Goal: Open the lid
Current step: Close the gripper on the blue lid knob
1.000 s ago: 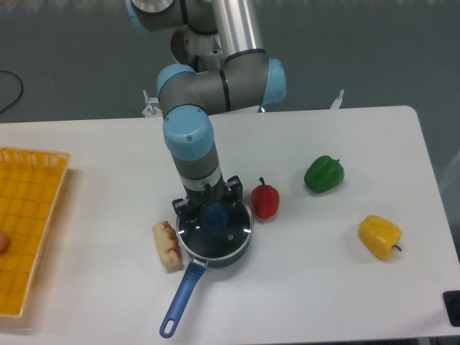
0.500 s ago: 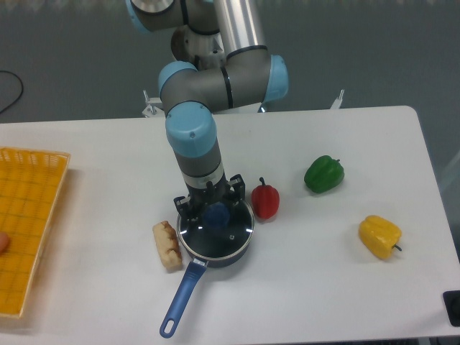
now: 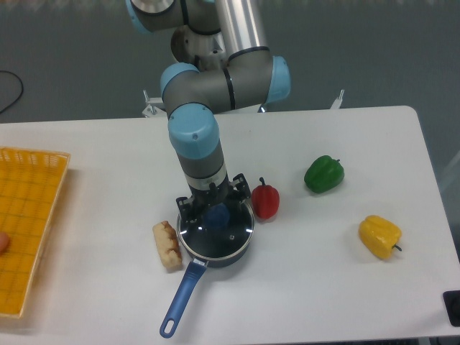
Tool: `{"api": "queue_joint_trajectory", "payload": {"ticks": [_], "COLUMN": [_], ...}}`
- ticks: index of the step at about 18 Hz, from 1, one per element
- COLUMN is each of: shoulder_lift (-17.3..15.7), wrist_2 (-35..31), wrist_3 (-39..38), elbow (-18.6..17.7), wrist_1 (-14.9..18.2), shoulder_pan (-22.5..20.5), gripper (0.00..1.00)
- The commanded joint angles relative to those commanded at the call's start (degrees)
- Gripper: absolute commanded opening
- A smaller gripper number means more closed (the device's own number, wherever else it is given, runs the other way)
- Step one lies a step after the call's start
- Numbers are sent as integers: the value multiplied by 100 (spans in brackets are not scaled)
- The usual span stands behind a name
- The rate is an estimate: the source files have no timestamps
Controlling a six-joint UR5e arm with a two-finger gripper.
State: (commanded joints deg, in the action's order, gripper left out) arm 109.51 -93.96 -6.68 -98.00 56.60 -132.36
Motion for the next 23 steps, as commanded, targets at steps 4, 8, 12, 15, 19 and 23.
{"api": "queue_joint_trajectory", "payload": {"ticks": [4, 8, 12, 15, 19, 23], "shoulder_lift": [0, -9, -18, -18, -26, -35], "wrist_2": [17, 26, 18, 18, 26, 44], "wrist_3": [-9, 17, 26, 35, 26, 35], "elbow": [-9, -9, -18, -9, 9, 17], "wrist_1": [0, 0, 0, 0, 9, 18], "shoulder_pan": [-9, -70, -62, -62, -62, -62], "gripper": [75, 74, 72, 66, 62, 58]}}
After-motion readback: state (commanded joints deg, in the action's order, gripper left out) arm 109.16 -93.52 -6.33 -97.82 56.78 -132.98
